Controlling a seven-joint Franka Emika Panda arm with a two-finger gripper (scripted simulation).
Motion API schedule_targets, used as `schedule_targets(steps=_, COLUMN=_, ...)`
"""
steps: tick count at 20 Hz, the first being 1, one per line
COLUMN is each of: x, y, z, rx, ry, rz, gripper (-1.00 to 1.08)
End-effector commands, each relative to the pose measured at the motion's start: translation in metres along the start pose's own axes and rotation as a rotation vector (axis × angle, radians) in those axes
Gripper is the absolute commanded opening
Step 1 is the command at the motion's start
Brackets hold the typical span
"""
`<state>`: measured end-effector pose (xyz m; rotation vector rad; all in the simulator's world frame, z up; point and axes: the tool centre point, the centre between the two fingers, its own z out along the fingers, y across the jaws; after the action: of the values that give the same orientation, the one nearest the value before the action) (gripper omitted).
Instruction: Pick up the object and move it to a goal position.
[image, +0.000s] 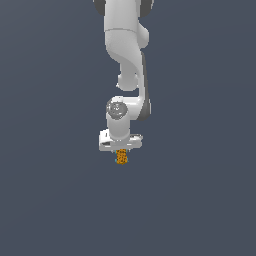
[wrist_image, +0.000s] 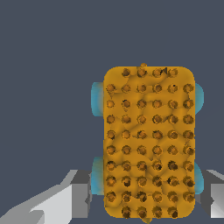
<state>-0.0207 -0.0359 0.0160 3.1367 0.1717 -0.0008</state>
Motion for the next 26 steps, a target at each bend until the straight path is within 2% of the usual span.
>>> schedule_targets(steps=1, x=0.000, y=0.000, z=0.000, rx=0.000, ry=0.000, rz=-0.001, gripper=-1.00)
schedule_targets(steps=7, x=-0.002, y=-0.001, z=-0.012, rx=0.000, ry=0.000, rz=-0.001, gripper=-1.00)
schedule_targets(steps=13, x=-0.007, y=-0.003, z=-0.041, rx=0.000, ry=0.000, rz=-0.001, gripper=-1.00)
schedule_targets(steps=19, x=-0.016, y=-0.007, z=-0.089, rx=0.000, ry=0.000, rz=-0.001, gripper=-1.00)
schedule_targets(steps=26, x=-0.028, y=-0.012, z=-0.164, rx=0.000, ry=0.000, rz=-0.001, gripper=-1.00)
